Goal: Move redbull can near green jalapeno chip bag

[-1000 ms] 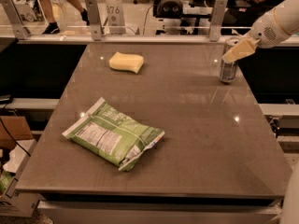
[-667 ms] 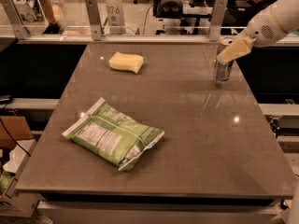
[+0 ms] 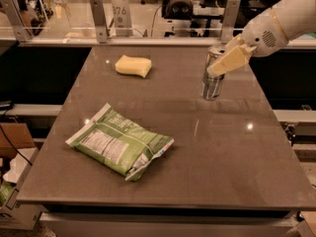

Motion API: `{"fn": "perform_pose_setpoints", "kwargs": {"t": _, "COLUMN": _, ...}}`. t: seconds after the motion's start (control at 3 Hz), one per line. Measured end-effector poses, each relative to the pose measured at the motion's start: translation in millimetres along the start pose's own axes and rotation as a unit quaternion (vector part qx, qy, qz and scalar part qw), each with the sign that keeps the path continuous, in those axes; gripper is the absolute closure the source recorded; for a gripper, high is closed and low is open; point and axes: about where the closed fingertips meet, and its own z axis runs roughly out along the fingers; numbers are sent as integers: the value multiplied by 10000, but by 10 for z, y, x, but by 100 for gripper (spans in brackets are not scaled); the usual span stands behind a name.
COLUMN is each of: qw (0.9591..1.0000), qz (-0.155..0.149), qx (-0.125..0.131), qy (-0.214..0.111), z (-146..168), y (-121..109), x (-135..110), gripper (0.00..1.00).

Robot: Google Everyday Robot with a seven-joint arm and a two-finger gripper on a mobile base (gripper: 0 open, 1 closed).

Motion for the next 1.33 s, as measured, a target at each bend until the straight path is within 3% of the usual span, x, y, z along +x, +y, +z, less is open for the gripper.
{"fn": "perform_pose_setpoints", "kwargs": {"t": 0.67, "qw": 9956, "qz": -717, "qx": -595, "qy": -81, "z": 361, "y": 767, "x": -237, "gripper": 100}}
{"fn": "perform_pose_setpoints", "kwargs": {"t": 1.33, "qw": 9890, "qz": -1196, "qx": -870, "qy": -75, "z": 689, "y": 1110, "x": -315, "gripper": 100}}
